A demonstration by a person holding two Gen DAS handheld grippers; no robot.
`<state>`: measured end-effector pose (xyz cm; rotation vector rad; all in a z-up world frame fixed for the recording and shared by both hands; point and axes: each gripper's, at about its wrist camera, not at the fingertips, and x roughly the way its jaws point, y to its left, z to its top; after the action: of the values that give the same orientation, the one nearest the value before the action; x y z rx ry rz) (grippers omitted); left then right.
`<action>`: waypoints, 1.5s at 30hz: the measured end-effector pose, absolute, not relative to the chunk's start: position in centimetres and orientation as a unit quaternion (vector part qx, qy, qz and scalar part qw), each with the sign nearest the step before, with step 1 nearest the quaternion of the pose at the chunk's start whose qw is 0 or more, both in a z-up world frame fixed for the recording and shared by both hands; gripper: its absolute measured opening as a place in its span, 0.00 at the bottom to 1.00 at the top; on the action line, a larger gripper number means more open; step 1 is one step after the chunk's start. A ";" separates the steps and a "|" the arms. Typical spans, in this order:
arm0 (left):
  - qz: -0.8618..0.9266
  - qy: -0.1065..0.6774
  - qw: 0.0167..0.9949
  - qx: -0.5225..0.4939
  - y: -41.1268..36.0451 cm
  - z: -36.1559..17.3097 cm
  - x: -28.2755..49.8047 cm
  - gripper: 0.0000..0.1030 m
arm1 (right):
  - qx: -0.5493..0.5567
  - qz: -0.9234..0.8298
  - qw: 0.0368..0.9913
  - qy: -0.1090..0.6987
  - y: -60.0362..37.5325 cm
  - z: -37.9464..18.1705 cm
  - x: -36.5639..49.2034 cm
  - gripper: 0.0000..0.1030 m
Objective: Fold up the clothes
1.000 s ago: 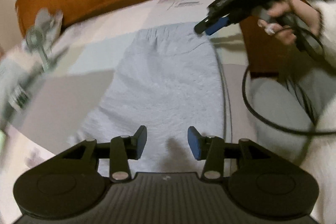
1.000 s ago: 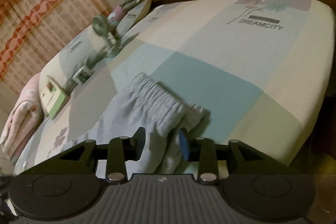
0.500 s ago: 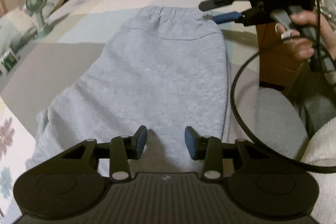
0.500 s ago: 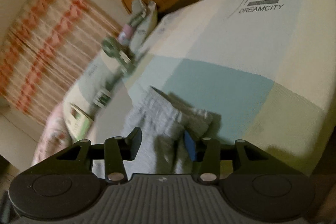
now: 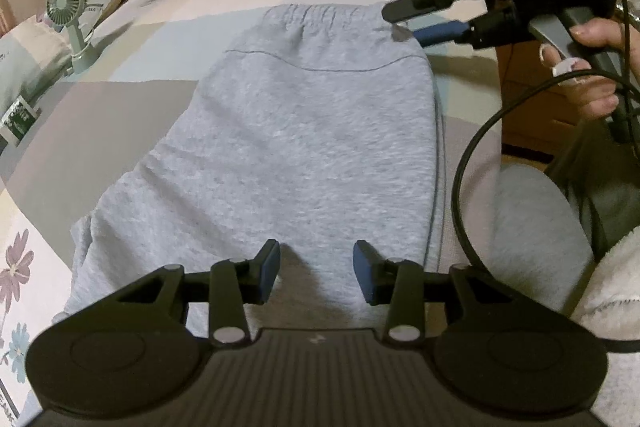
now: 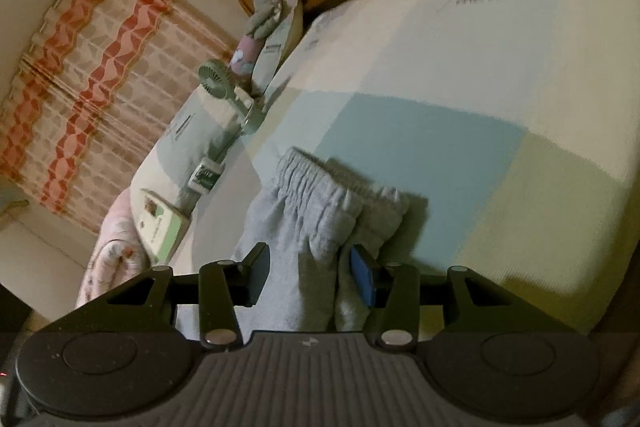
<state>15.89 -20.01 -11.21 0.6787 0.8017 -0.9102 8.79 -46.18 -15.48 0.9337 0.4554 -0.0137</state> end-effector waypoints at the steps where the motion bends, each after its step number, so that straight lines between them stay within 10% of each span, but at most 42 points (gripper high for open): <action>1: -0.420 0.368 0.768 0.314 -20.0 -11.2 15.8 0.39 | 0.442 -0.011 0.872 0.209 -46.2 -15.3 8.6 0.48; 11: -0.422 0.367 0.768 0.310 -19.8 -11.2 15.7 0.40 | 0.474 0.024 0.842 0.257 -45.3 -16.9 10.1 0.48; 13: -0.422 0.367 0.769 0.310 -19.9 -11.1 15.7 0.40 | 0.466 0.021 0.845 0.261 -45.1 -16.9 10.4 0.39; 15: -0.427 0.368 0.766 0.310 -20.0 -11.0 15.7 0.34 | 0.457 0.014 0.849 0.266 -45.0 -16.8 10.5 0.08; 19: -0.461 0.382 0.736 0.317 -20.4 -11.0 15.2 0.00 | 0.451 0.010 0.855 0.256 -45.4 -16.4 10.2 0.07; 35: -0.479 0.366 0.730 0.320 -20.2 -10.9 14.7 0.00 | 0.447 -0.016 0.851 0.277 -46.8 -16.8 9.2 0.11; 45: -0.437 0.315 0.777 0.325 -17.6 -8.2 15.3 0.11 | 0.336 -0.081 0.902 0.259 -45.2 -11.2 5.7 0.31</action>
<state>15.33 -17.55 -8.21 0.7028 0.6806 -0.9455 5.75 -45.24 -11.19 0.6943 0.5353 -0.1681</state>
